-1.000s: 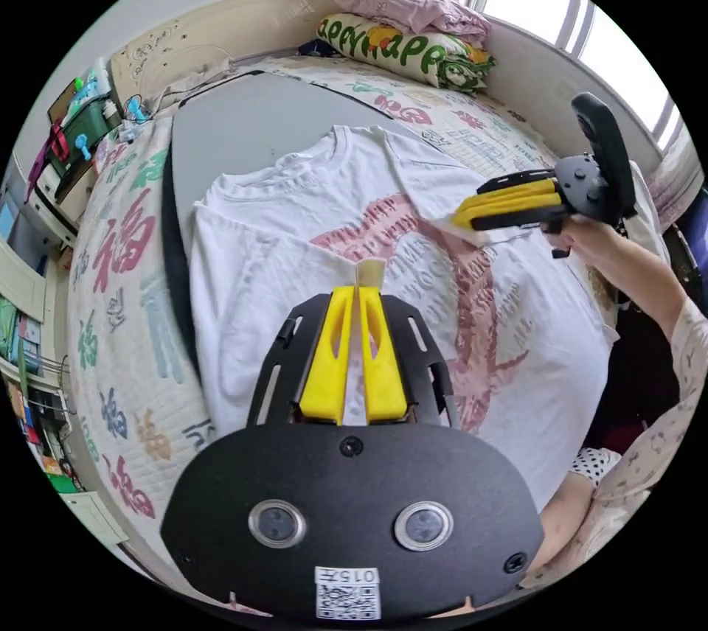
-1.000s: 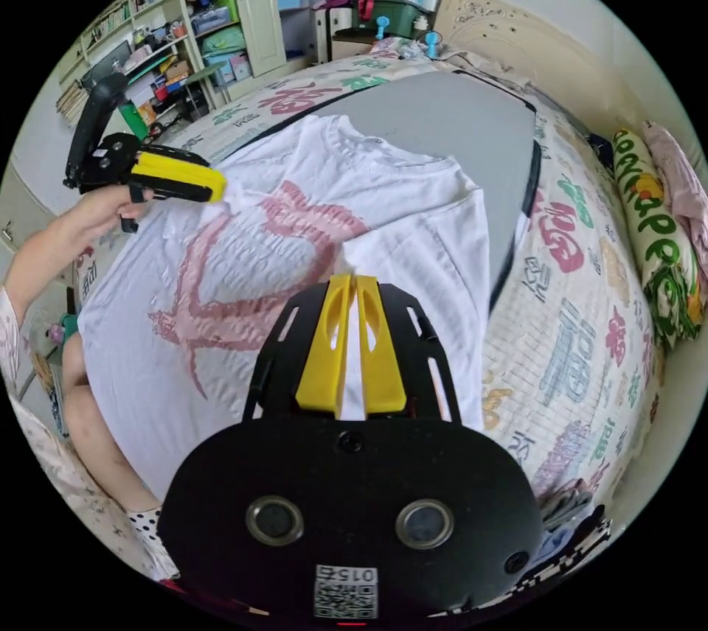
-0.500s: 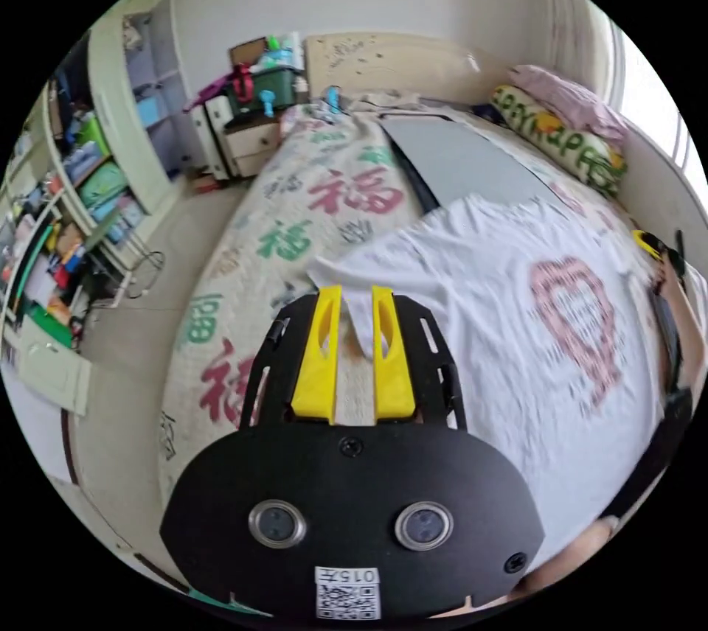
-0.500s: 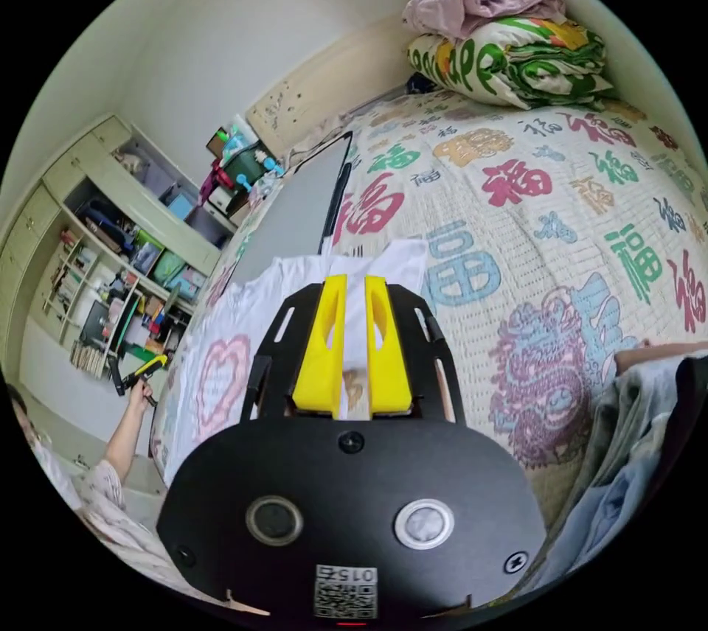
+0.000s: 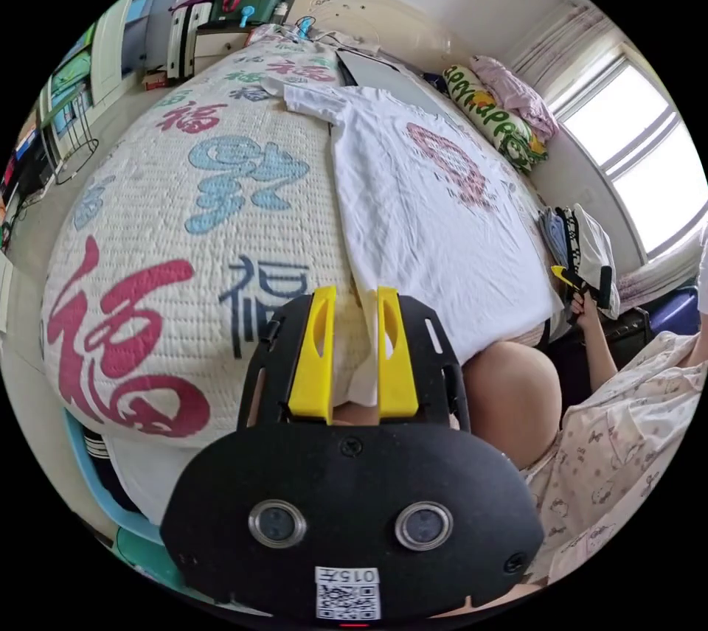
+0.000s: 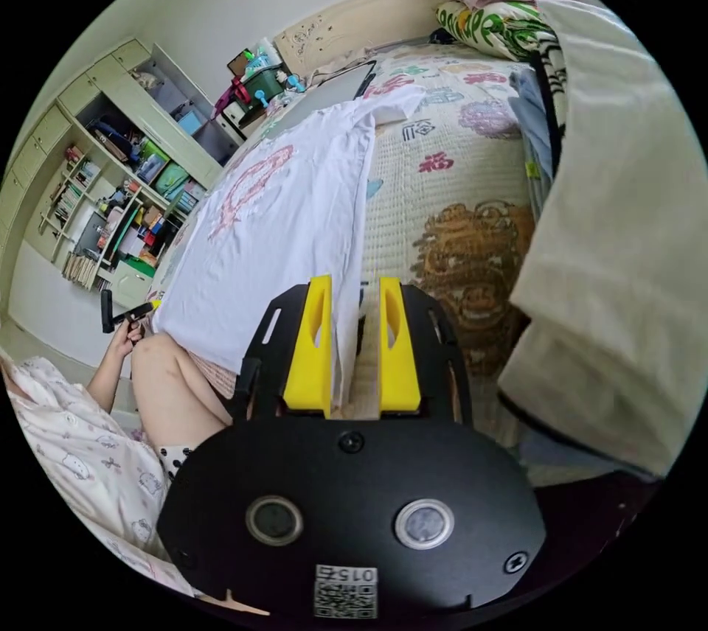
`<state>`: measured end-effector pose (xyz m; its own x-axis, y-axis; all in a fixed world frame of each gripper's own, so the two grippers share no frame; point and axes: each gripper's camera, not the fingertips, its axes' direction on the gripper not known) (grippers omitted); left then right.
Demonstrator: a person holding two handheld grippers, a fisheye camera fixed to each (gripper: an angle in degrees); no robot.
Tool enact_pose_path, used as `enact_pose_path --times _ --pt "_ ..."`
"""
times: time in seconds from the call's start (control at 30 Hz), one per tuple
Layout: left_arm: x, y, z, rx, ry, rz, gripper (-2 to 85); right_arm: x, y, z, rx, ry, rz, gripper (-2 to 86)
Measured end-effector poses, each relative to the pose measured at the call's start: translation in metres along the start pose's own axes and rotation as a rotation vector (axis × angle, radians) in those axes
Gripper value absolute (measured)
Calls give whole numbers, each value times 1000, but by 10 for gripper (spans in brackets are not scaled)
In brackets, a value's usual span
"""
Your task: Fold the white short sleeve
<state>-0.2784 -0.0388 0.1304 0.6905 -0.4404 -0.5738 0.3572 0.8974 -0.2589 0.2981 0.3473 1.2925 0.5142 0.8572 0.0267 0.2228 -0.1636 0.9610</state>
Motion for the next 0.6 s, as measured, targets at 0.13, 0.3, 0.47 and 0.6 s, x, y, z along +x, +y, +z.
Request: enact_pose_path --times 0.13,0.3,0.47,0.6 --pt "4 17 -13 44 -10 15 97 0 17 38 -53 -10 15 109" --pt "14 35 -33 21 -20 68 92 19 7 91 38 9 79 86" --pt "15 56 -58 -38 -4 55 15 29 -29 146 -43 64 55 28" --pt "15 79 -93 20 28 41 -2 43 -42 172 18 75 58 0"
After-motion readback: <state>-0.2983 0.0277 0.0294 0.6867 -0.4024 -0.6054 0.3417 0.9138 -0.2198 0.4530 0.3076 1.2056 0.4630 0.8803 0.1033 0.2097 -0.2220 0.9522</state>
